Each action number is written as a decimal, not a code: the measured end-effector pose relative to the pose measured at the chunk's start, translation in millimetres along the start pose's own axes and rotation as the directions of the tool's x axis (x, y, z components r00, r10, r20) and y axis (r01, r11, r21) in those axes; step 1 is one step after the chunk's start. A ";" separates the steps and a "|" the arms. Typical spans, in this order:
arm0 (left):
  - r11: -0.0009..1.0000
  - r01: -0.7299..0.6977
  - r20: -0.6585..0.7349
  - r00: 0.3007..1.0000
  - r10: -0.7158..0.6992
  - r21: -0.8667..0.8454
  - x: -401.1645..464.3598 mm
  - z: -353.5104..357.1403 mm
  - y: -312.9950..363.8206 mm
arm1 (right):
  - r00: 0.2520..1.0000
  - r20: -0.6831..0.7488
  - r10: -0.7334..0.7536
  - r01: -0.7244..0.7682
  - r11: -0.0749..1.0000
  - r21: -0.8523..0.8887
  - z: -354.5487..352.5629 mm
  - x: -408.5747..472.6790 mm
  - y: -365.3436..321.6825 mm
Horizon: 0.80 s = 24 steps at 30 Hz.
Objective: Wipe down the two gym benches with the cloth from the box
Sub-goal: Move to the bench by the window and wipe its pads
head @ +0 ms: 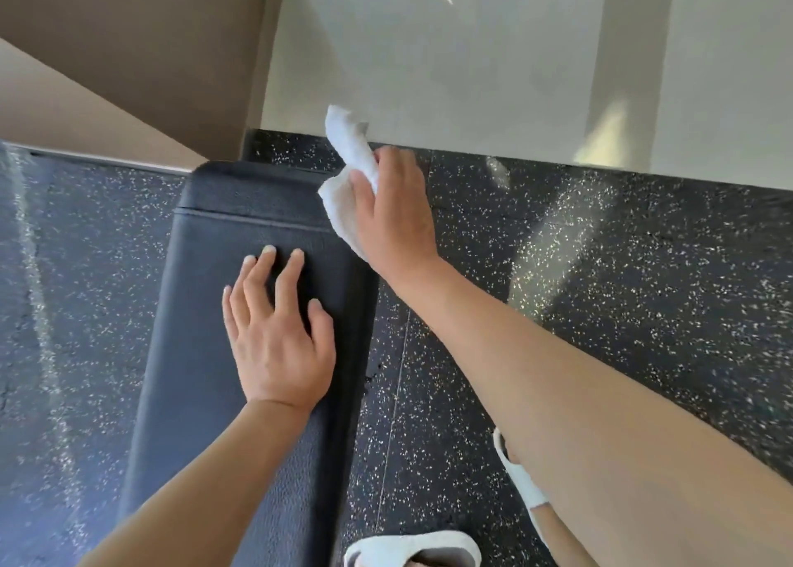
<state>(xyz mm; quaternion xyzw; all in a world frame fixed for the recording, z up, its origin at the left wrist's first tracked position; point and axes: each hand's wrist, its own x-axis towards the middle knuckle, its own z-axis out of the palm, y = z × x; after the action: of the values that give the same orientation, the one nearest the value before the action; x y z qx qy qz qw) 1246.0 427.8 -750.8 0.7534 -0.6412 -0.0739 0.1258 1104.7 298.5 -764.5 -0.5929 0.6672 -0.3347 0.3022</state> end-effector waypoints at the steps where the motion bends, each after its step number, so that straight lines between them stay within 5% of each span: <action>1: 1.000 0.005 0.001 1.000 -0.005 0.001 0.2 0.2 0.3 | 1.000 -0.002 0.031 -0.031 0.999 0.028 4.9 4.1 0.6; 6: 1.000 -0.007 0.013 1.000 0.007 0.017 0.6 6.5 -4.7 | 0.985 -0.094 0.146 -0.117 0.959 0.258 17.2 -22.7 12.3; 14: 0.999 0.011 0.028 1.000 -0.012 0.035 -1.7 12.2 -9.8 | 0.918 0.009 0.396 -0.360 0.823 0.440 26.7 -166.2 -2.3; 24: 0.995 -0.027 0.021 0.999 0.025 0.095 -0.5 13.5 -10.1 | 0.921 -0.029 0.389 -0.333 0.821 0.465 18.2 0.9 9.2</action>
<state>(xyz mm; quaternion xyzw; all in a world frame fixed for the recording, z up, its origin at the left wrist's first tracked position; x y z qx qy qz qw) 1251.8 428.4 -766.6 0.7494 -0.6549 -0.0491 0.0841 1113.8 296.7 -782.7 -0.3475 0.6886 -0.4523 0.4478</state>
